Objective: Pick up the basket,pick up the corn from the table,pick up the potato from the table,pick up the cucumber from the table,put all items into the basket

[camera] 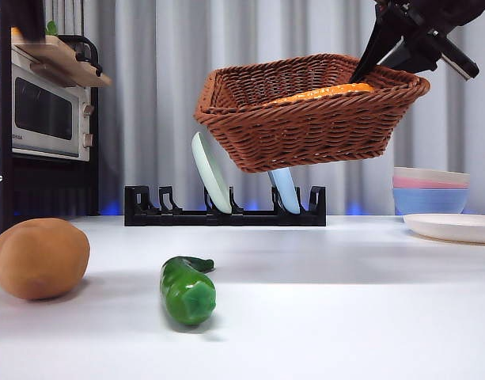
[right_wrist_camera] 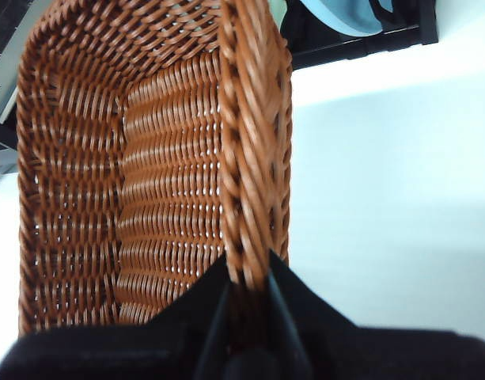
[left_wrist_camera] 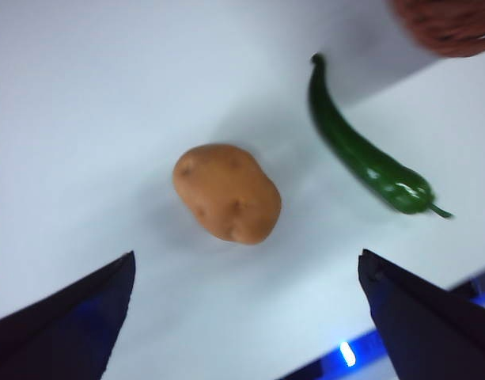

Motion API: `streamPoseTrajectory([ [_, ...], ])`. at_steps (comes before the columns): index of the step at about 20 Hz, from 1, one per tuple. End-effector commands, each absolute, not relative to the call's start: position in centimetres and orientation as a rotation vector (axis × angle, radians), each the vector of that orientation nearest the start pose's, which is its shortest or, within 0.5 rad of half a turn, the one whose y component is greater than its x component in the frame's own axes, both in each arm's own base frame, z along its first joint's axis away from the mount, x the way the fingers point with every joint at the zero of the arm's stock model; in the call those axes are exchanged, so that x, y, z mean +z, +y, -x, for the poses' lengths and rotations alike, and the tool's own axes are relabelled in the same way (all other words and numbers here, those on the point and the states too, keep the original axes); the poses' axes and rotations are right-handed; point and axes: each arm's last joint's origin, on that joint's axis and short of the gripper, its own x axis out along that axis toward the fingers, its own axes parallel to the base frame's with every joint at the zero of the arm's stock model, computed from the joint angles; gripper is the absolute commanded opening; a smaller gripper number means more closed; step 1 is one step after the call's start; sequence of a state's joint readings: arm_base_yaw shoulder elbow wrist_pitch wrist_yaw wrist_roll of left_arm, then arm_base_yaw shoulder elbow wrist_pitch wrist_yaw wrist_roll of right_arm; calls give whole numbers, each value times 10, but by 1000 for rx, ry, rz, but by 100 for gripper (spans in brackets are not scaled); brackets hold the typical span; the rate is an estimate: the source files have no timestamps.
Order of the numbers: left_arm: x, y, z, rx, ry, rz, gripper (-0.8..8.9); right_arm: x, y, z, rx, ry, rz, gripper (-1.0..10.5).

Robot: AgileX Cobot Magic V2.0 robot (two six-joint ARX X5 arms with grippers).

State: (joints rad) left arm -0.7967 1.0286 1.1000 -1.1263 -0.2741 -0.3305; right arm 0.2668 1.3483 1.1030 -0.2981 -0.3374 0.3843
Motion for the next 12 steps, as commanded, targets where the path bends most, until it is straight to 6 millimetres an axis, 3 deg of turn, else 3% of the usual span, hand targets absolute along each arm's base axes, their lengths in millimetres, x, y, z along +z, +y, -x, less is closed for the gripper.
streamPoseTrajectory([
  [1,299,-118,-136,-300,1005,-137,472,314,87,-282,487,632,-390,-12],
  [4,270,-114,-155,-305,1028,-20,472,315,88,-281,513,636,-394,-12],
  [8,249,-109,-190,-302,1092,77,472,315,88,-281,514,635,-388,-12],
  [12,216,-109,-216,-222,1213,64,472,315,88,-281,514,635,-388,-12],
])
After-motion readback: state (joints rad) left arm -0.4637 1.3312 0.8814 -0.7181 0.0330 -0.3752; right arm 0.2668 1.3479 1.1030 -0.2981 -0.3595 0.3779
